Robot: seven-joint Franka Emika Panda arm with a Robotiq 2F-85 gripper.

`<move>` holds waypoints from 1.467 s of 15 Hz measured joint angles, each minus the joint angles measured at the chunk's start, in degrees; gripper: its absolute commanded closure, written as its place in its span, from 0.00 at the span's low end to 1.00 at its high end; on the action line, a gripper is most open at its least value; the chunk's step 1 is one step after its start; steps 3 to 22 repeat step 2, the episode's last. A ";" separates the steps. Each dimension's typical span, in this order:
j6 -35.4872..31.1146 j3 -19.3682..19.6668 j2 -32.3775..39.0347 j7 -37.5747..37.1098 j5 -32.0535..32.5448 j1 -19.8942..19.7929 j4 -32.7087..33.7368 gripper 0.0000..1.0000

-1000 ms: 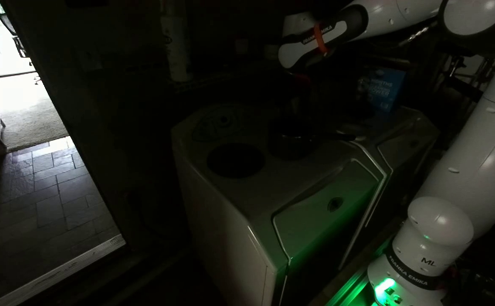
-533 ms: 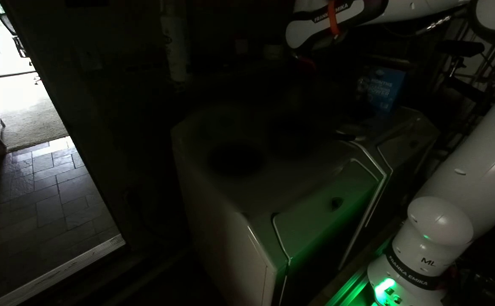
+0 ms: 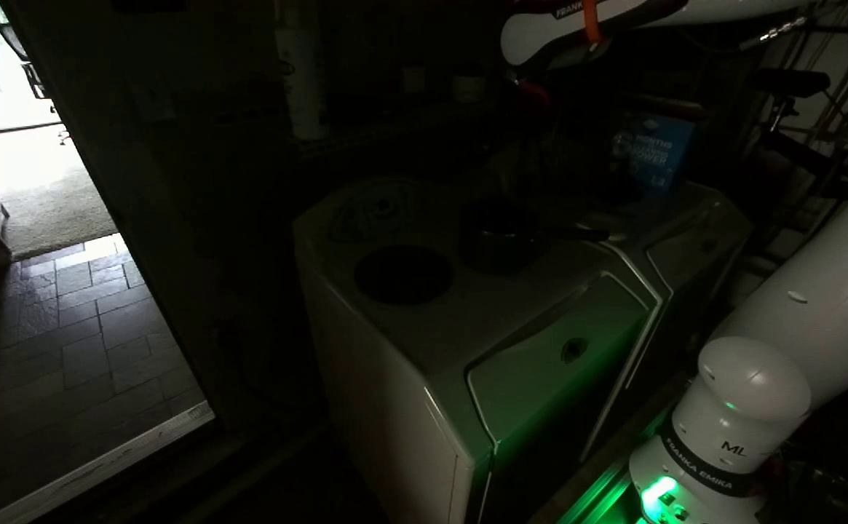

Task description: Put the glass lid on the pot

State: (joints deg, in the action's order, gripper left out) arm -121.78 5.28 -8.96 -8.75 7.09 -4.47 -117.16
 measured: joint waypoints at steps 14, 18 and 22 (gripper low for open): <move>0.00 0.00 0.20 0.00 0.00 0.00 0.00 0.00; 0.00 0.00 0.20 0.00 0.00 0.00 0.00 0.00; 0.00 0.00 0.20 0.00 0.00 0.00 0.00 0.00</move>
